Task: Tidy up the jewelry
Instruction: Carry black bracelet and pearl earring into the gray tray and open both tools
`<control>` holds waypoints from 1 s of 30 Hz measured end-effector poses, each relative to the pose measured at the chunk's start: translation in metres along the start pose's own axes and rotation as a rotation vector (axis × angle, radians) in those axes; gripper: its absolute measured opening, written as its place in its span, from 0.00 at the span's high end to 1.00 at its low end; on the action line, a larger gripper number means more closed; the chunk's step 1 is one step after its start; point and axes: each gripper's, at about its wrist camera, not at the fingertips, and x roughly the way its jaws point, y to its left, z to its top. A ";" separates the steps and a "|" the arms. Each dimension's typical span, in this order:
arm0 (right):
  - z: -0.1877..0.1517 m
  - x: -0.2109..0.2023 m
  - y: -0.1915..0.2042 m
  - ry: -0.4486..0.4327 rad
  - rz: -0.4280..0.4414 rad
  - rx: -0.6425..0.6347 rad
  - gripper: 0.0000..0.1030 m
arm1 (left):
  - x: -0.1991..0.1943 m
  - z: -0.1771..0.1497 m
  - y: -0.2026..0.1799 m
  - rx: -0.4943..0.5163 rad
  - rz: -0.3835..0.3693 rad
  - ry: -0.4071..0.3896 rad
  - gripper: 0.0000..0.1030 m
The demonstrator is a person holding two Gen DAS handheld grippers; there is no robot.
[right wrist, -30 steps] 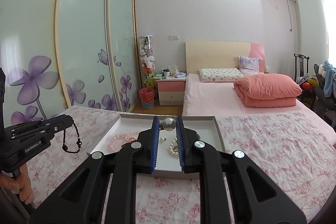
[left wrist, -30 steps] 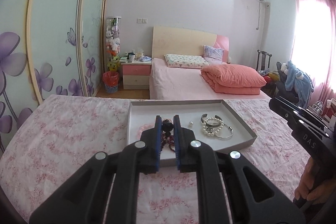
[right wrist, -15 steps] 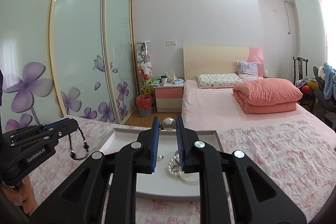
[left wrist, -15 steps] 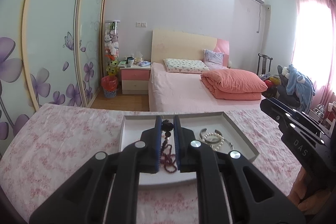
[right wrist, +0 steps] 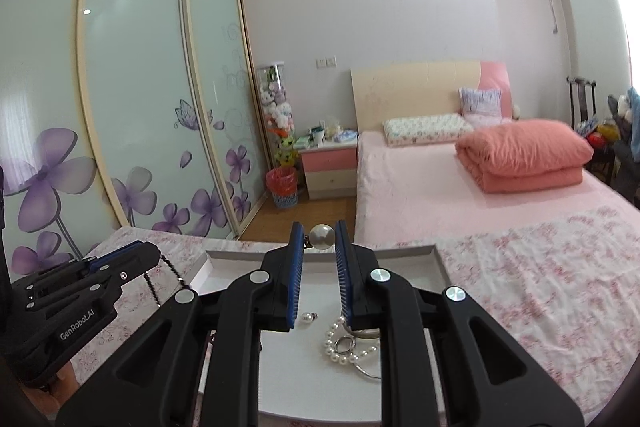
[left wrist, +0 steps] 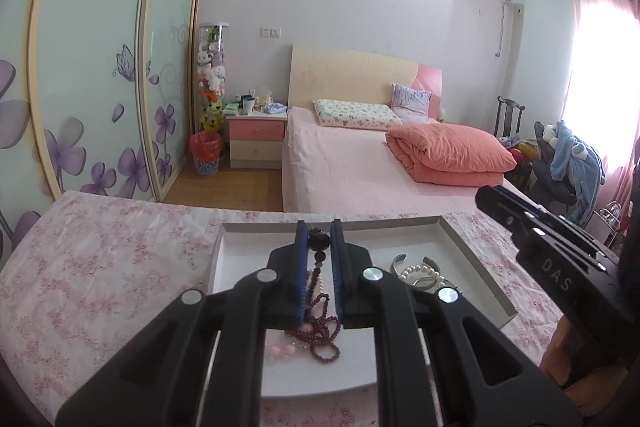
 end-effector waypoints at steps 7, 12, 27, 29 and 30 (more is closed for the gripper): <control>-0.007 0.021 -0.001 0.051 0.007 0.026 0.84 | 0.026 -0.005 0.000 0.004 -0.013 0.038 0.89; -0.010 0.029 -0.003 0.086 0.009 0.036 0.80 | 0.039 -0.007 0.001 -0.003 -0.024 0.067 0.88; -0.011 0.012 -0.008 0.059 -0.026 0.045 0.52 | 0.019 -0.008 0.037 -0.076 0.047 0.047 0.69; -0.011 0.008 -0.005 0.058 -0.027 0.041 0.50 | 0.013 -0.009 0.038 -0.077 0.051 0.043 0.65; -0.011 0.006 -0.004 0.057 -0.027 0.041 0.49 | 0.010 -0.009 0.039 -0.077 0.055 0.040 0.65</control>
